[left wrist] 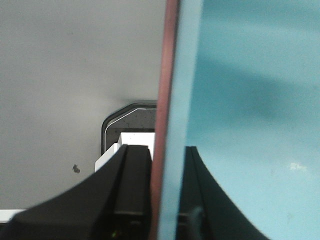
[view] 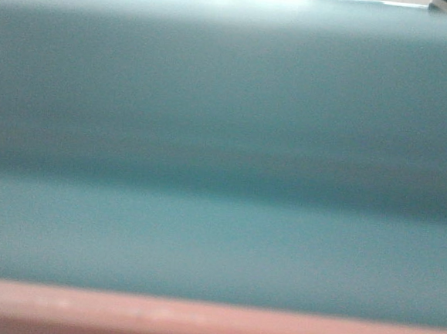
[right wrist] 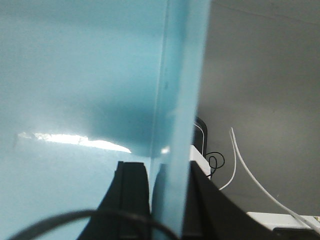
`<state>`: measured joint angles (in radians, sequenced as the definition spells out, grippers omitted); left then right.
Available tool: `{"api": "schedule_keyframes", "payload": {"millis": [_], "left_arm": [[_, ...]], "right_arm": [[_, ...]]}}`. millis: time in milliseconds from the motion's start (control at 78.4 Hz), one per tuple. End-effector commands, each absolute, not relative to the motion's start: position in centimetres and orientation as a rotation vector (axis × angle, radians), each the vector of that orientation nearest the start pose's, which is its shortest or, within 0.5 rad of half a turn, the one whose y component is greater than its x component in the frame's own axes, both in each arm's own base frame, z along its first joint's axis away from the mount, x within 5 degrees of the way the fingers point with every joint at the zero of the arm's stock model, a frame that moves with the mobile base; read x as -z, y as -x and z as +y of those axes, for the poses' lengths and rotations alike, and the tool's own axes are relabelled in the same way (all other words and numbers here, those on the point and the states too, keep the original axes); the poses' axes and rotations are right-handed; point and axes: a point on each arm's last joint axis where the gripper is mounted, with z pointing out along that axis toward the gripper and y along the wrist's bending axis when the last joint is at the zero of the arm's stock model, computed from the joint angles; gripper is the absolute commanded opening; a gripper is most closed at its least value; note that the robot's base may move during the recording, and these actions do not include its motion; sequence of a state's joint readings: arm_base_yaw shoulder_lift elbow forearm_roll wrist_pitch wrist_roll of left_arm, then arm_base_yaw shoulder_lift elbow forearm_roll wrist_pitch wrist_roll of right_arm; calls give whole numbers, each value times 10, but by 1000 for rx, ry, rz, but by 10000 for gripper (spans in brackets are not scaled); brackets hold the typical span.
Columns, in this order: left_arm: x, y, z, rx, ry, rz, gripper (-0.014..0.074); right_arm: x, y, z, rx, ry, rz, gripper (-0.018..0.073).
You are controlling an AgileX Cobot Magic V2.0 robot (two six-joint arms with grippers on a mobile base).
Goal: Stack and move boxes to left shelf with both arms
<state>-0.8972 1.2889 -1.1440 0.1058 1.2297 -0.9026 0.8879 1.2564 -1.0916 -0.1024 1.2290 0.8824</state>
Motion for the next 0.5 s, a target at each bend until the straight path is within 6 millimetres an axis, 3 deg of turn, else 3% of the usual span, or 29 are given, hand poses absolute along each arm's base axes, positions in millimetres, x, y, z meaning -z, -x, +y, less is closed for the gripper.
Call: {"api": "schedule_keyframes", "payload": {"millis": [0,485], "left_arm": [[-342,-151,-170,199,-23,2827,0],[-342,-151,-170,199,-23,2827,0]], "right_arm": [[-335,-145,162,-203,54,2856,57],[-335,-145,162,-203,54,2856,57]]}}
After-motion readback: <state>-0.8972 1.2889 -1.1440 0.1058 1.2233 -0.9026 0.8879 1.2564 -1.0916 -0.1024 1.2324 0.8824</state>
